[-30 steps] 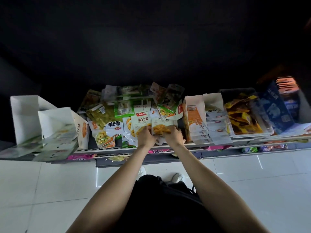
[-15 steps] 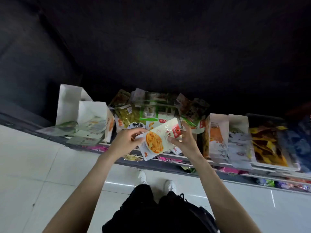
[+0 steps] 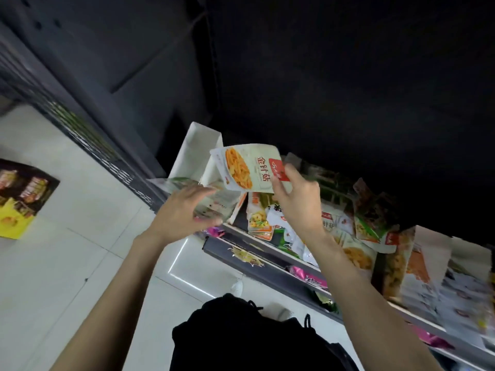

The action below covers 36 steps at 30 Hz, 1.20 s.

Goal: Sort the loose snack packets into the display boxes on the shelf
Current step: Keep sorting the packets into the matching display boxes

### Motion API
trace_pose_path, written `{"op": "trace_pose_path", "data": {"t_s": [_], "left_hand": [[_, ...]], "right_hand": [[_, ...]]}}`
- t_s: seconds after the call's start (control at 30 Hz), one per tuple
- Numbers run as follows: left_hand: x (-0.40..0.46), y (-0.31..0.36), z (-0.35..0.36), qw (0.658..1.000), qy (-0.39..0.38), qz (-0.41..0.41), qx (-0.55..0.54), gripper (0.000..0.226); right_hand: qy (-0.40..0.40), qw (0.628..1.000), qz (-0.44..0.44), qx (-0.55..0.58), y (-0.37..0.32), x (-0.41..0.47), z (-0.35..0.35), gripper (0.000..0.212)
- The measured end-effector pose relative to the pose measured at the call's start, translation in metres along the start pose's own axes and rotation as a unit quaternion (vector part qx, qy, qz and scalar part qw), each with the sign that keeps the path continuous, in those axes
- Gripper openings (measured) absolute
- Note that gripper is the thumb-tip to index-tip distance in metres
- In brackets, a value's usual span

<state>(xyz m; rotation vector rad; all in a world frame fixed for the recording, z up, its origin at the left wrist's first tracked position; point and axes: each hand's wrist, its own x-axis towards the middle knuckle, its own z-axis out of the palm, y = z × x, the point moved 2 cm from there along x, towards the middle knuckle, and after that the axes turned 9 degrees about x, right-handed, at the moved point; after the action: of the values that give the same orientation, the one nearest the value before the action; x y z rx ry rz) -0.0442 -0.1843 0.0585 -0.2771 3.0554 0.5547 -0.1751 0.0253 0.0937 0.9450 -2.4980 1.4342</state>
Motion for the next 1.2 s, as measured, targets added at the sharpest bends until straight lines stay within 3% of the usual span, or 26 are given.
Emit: {"op": "trace_pose_path", "data": {"t_s": [0.07, 0.1, 0.2, 0.27, 0.33, 0.43, 0.53, 0.6, 0.7, 0.8, 0.87, 1.0, 1.1, 1.2], "left_hand": [[-0.001, -0.015, 0.005, 0.994, -0.071, 0.043, 0.066, 0.088], [-0.001, -0.022, 0.008, 0.991, -0.081, 0.058, 0.095, 0.082], [0.006, -0.039, 0.013, 0.987, -0.043, 0.087, 0.127, 0.046], [0.01, -0.046, 0.013, 0.986, -0.003, 0.099, 0.131, 0.03], [0.011, -0.049, 0.013, 0.988, 0.004, 0.103, 0.118, 0.017], [0.012, -0.055, 0.016, 0.989, 0.005, 0.118, 0.088, 0.01], [0.01, -0.056, 0.013, 0.99, 0.026, 0.134, 0.042, 0.027], [0.007, -0.051, 0.008, 0.988, 0.074, 0.138, 0.002, 0.032], [0.003, -0.032, -0.001, 0.977, 0.161, 0.12, -0.07, 0.023], [0.006, 0.003, 0.0, 0.962, 0.208, 0.119, -0.131, 0.016], [0.013, 0.029, 0.012, 0.962, 0.18, 0.137, -0.152, 0.014], [0.032, 0.077, 0.062, 0.975, 0.005, 0.119, -0.186, 0.013], [0.049, 0.109, 0.107, 0.972, -0.121, 0.063, -0.189, 0.018], [0.06, 0.138, 0.144, 0.957, -0.218, -0.011, -0.192, 0.026]], "right_hand": [[-0.02, 0.994, -0.049, -0.093, -0.008, 0.012, 0.03, 0.005], [-0.031, 0.988, -0.069, -0.137, -0.01, 0.017, 0.044, 0.009], [-0.095, 0.955, -0.097, -0.265, -0.022, 0.028, 0.08, 0.031], [-0.178, 0.923, -0.094, -0.329, -0.032, 0.032, 0.102, 0.03], [-0.281, 0.89, -0.053, -0.355, -0.033, 0.03, 0.123, 0.029], [-0.311, 0.881, -0.041, -0.354, -0.026, 0.018, 0.14, 0.037], [-0.359, 0.872, -0.003, -0.333, -0.017, 0.003, 0.147, 0.031], [-0.327, 0.901, 0.011, -0.284, -0.013, -0.003, 0.139, 0.034], [-0.162, 0.975, 0.037, -0.151, -0.006, -0.02, 0.111, 0.027], [-0.025, 0.988, 0.102, -0.109, 0.023, -0.053, 0.074, 0.02], [0.041, 0.979, 0.164, -0.116, 0.049, -0.082, 0.048, 0.017], [0.105, 0.926, 0.322, -0.165, 0.106, -0.134, 0.002, 0.022], [0.016, 0.881, 0.433, -0.191, 0.144, -0.154, -0.017, 0.041], [-0.103, 0.857, 0.477, -0.168, 0.16, -0.164, -0.019, 0.058]]}}
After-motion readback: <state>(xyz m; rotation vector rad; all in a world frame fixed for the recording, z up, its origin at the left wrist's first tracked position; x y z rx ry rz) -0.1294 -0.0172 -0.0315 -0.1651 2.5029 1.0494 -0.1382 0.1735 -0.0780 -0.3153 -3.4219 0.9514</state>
